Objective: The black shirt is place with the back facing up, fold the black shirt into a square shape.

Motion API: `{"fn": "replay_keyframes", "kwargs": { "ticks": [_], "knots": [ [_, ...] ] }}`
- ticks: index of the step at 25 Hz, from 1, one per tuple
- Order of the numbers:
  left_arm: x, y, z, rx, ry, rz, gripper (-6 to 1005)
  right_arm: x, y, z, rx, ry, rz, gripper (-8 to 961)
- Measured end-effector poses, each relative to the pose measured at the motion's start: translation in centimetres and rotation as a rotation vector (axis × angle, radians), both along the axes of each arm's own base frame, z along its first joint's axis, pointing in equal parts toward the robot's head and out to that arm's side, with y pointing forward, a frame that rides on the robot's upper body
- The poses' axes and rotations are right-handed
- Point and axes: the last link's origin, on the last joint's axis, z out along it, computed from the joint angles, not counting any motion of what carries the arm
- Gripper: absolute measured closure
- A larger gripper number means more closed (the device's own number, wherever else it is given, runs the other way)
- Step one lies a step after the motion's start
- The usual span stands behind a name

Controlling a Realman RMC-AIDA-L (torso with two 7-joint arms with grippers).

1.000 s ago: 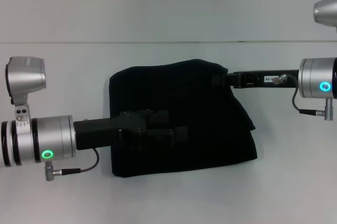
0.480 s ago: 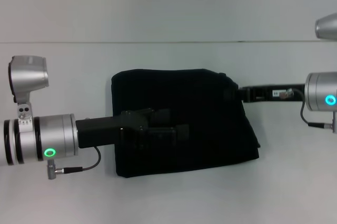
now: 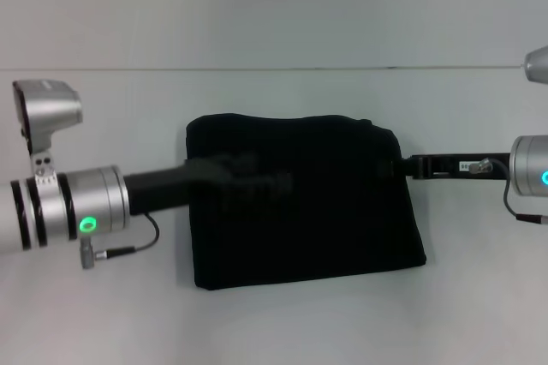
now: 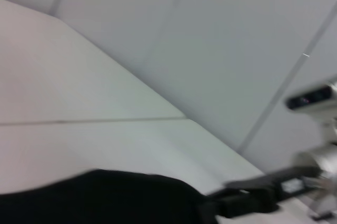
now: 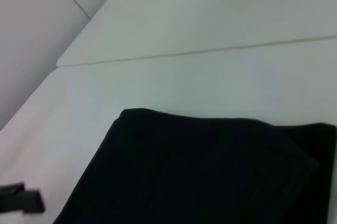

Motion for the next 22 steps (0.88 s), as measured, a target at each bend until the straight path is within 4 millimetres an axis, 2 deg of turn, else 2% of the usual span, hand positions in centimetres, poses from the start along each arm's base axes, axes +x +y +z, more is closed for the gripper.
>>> {"fn": "replay_keyframes", "kwargs": {
  "ticks": [2, 11, 15, 22],
  "knots": [
    [-0.3, 1.3, 0.3, 0.048, 0.007, 0.074, 77, 0.0, 0.2, 0.5, 0.007, 0.002, -0.004, 847],
    [-2.3, 6.2, 1.5, 0.241, 0.079, 0.402, 79, 0.2, 1.3, 3.2, 0.022, 0.036, -0.096, 438],
    [-2.9, 7.3, 1.2, 0.272, 0.11, 0.5, 80, -0.1, 1.8, 3.8, 0.021, 0.058, -0.145, 266],
    [-2.8, 7.7, 0.5, 0.265, 0.129, 0.526, 82, -1.4, 2.6, 1.9, 0.018, 0.05, -0.156, 268]
  ]
}}
